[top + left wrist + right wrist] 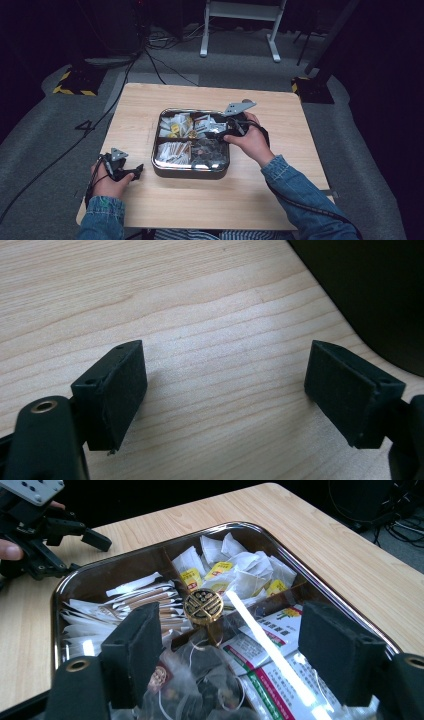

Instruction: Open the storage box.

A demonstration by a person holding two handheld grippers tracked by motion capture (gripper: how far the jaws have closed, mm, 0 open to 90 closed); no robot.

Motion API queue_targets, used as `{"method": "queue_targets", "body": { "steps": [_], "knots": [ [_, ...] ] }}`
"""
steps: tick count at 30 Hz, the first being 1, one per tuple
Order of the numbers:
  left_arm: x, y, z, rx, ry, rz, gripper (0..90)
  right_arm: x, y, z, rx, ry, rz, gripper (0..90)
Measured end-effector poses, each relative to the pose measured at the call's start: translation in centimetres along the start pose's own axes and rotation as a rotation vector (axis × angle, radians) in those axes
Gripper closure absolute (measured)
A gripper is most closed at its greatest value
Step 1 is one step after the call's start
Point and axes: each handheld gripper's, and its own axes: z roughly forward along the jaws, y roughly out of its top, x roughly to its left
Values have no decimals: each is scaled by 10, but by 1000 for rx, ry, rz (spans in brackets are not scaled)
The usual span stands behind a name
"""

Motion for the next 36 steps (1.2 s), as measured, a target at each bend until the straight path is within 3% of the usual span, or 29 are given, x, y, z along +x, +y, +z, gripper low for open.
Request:
{"method": "queue_targets", "body": {
  "steps": [6,16,20,31,36],
  "knots": [
    [0,0,0,0,0,0,176,-2,3,18,25,2,5,281],
    [0,0,0,0,0,0,176,3,7,55,38,45,5,311],
    [0,0,0,0,0,0,176,3,4,67,47,46,17,386],
    [0,0,0,0,-2,0,176,4,-3,83,47,62,26,491],
    [0,0,0,1,-1,1,176,9,-3,87,111,42,-20,538]
  ]
}}
